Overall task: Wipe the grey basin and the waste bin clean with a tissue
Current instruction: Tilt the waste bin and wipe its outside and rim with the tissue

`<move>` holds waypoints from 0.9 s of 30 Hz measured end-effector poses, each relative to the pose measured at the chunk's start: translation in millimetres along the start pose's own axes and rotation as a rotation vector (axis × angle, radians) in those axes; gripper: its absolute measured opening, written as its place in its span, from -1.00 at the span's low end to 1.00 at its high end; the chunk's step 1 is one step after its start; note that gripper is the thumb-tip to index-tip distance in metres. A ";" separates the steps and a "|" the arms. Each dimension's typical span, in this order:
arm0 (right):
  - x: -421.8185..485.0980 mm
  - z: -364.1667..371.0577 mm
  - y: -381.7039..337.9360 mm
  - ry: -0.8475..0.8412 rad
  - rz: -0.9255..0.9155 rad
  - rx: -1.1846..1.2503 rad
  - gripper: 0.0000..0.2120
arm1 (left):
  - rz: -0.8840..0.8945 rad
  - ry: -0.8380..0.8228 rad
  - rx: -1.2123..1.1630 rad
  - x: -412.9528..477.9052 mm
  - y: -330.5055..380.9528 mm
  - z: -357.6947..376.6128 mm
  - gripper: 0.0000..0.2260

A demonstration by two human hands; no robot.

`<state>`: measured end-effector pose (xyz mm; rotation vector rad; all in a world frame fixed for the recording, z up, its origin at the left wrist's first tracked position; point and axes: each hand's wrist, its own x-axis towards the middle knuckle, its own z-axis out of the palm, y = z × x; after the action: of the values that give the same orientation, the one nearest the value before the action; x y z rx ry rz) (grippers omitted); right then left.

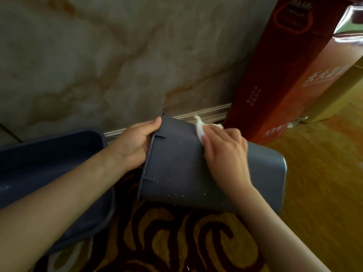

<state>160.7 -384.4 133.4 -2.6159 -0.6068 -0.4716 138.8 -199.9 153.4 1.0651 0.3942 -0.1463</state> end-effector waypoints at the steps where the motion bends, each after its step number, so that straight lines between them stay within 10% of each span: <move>1: -6.4 -3.2 12.8 0.027 0.053 -0.009 -0.72 | 0.003 0.008 0.004 2.0 1.5 0.9 -0.75; 16: 1.3 -21.6 74.2 0.236 0.346 0.071 -0.79 | -0.104 -0.164 0.036 12.0 16.7 -8.3 -0.74; 23: 0.9 13.9 -46.6 0.137 -0.187 0.192 -0.91 | -0.127 -0.193 -0.050 15.4 16.1 -5.8 -0.72; 27: -10.2 32.4 -68.0 0.084 -0.146 0.112 -0.66 | -0.134 -0.196 -0.048 17.2 15.6 -7.2 -0.69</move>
<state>126.9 -317.2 122.8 -2.4442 -0.7764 -0.5725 157.6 -184.9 156.6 0.9669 0.2899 -0.3563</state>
